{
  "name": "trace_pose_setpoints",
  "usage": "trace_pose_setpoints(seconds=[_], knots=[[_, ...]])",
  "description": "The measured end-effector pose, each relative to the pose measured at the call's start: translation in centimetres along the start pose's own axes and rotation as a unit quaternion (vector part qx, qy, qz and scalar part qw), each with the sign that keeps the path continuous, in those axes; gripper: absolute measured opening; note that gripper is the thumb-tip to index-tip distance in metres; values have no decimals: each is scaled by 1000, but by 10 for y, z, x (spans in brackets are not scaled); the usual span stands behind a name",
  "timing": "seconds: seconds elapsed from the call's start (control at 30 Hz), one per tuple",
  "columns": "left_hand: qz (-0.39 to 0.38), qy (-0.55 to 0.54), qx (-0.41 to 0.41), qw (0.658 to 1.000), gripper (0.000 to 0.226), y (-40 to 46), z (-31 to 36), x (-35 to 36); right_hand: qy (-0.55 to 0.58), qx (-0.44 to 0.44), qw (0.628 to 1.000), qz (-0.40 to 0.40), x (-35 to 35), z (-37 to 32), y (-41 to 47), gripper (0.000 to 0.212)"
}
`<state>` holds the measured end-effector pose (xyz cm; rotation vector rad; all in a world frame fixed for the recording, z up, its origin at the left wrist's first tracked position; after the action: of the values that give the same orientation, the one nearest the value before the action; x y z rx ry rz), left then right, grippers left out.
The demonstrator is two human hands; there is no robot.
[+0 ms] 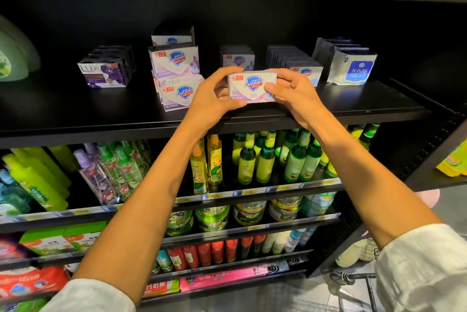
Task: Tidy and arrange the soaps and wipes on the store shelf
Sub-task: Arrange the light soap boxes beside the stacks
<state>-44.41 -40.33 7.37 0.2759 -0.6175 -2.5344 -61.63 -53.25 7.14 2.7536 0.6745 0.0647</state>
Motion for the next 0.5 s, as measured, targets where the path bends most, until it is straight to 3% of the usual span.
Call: trace_pose_setpoints(seconds=[0.27,0.5], knots=[[81,18,29,996,61,-7,9,-17,-187,-62,978,-68,12,3,-2,40],[144,40,57,987,59,-16,30,-60,-394,-129,900,-132,24,8,-7,66]])
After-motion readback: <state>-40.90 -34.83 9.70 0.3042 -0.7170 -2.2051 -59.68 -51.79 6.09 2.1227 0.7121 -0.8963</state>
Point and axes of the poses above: each hand's wrist, its own y-axis towards the middle knuckle, its own x-axis out of the palm, z = x × y, the point moved 5 cm from there along y, towards the middle knuckle, and after that the axes turned 12 degrees about z, right-handed, at the moved point
